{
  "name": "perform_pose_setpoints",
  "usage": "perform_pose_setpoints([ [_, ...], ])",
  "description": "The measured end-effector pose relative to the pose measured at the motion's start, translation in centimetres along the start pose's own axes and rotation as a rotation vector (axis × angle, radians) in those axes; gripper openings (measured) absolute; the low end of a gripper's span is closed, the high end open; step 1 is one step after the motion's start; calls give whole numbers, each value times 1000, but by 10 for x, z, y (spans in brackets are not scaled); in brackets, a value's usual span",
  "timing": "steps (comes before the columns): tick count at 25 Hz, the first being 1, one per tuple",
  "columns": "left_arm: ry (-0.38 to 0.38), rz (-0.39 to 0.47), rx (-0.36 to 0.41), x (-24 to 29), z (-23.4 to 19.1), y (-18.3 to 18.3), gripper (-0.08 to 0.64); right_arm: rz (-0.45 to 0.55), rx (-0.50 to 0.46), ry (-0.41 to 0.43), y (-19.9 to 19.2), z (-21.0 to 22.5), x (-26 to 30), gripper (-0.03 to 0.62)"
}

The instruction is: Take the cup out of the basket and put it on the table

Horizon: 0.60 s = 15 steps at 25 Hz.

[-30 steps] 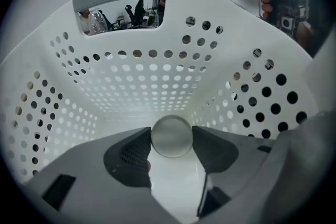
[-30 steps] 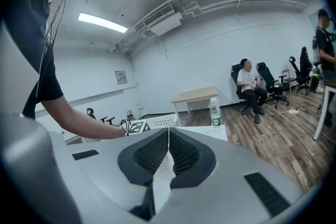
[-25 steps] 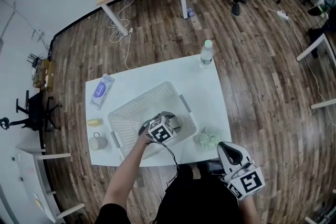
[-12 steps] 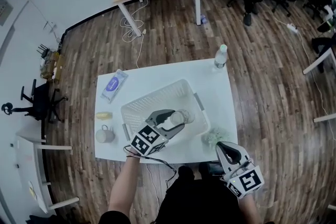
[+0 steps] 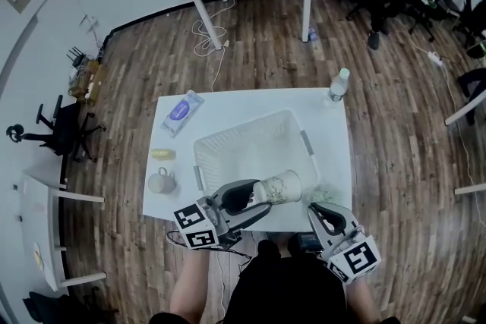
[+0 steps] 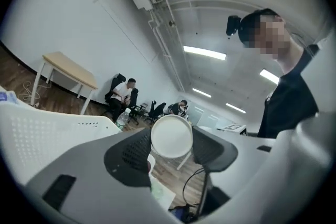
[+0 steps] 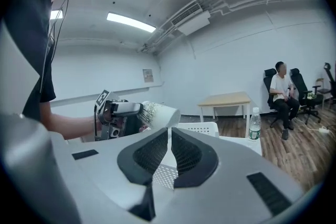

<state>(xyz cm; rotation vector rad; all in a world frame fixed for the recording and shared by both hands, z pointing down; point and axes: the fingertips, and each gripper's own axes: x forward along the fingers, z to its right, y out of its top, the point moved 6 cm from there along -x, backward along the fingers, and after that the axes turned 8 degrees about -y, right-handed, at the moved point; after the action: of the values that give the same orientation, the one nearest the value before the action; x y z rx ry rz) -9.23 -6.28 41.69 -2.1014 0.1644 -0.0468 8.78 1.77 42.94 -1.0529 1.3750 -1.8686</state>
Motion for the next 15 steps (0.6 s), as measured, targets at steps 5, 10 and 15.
perform_pose_setpoints([
  [5, -43, 84, -19, -20, 22, -6, 252, 2, -27, 132, 6, -23, 6, 37],
  [10, -59, 125, -29, -40, 34, -12, 252, 38, 66, 296, 15, -42, 6, 123],
  [15, -104, 169, -56, -51, 47, -18, 252, 44, 108, 403, 21, -56, 8, 120],
])
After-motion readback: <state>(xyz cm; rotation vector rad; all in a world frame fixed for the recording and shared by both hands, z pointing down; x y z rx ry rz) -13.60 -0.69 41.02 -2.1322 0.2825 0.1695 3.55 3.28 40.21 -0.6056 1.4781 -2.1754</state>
